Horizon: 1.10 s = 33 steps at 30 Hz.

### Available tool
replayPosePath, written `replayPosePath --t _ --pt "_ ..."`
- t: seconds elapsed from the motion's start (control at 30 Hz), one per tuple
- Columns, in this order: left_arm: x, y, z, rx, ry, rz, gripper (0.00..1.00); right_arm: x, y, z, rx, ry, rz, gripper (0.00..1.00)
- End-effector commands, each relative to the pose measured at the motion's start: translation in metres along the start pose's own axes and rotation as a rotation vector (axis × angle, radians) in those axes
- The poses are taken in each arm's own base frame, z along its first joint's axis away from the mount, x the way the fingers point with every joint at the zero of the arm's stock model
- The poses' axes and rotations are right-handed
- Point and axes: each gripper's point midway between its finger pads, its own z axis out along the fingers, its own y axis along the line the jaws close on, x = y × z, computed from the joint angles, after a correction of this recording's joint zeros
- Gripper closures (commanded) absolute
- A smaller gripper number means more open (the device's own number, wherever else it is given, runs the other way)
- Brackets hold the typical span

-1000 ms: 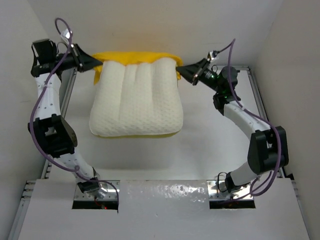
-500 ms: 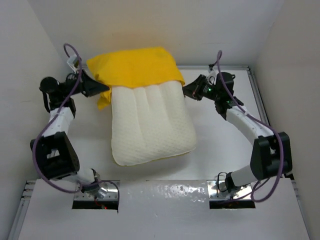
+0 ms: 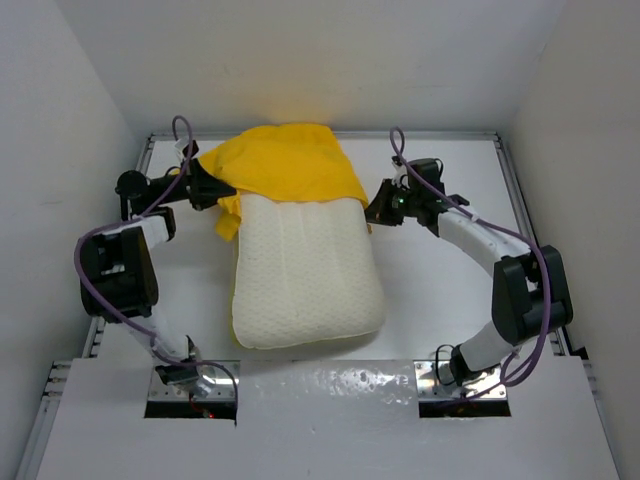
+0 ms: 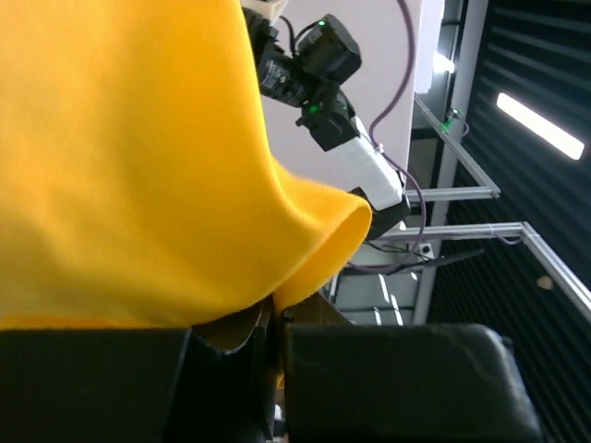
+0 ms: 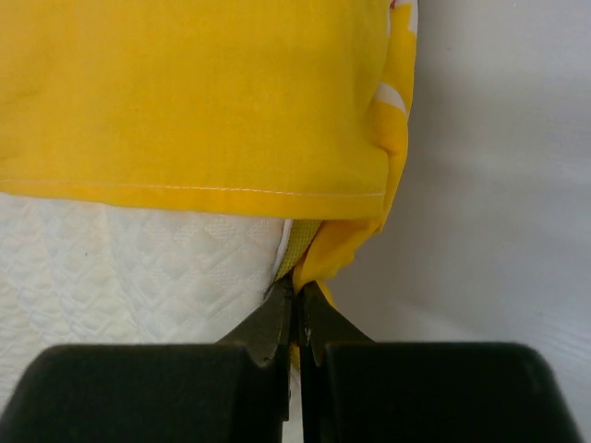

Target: Put the pillow into the pillowcase

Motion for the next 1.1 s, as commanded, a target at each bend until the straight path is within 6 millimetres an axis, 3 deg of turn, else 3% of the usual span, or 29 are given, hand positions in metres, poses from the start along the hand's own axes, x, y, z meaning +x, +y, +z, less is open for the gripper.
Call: replayPosePath --t 0.0,0.17,0.37,0.63,0.8,1.07 --pt "0.021 0.008 0.006 -0.037 0.145 0.586 1.0 -0.032 0.028 -0.009 -0.037 -0.096 -0.103 1.0" --pt "0.003 -0.015 0.02 -0.017 0.179 0.722 1.0 -0.032 0.03 -0.011 0.014 -0.088 -0.146 1.0" --pt "-0.014 0.025 0.015 -0.023 0.166 0.671 1.0 -0.02 0.03 -0.006 0.059 -0.078 -0.167 1.0" --pt "-0.024 0.037 0.017 -0.014 0.171 0.745 1.0 -0.021 0.034 -0.01 0.079 -0.092 -0.197 1.0" --pt "-0.029 0.063 0.018 -0.01 0.166 0.659 1.0 -0.02 0.035 -0.009 0.074 -0.095 -0.204 1.0" --pt "-0.041 0.016 0.023 0.001 0.152 0.733 1.0 -0.029 0.035 -0.005 0.074 -0.129 -0.241 1.0"
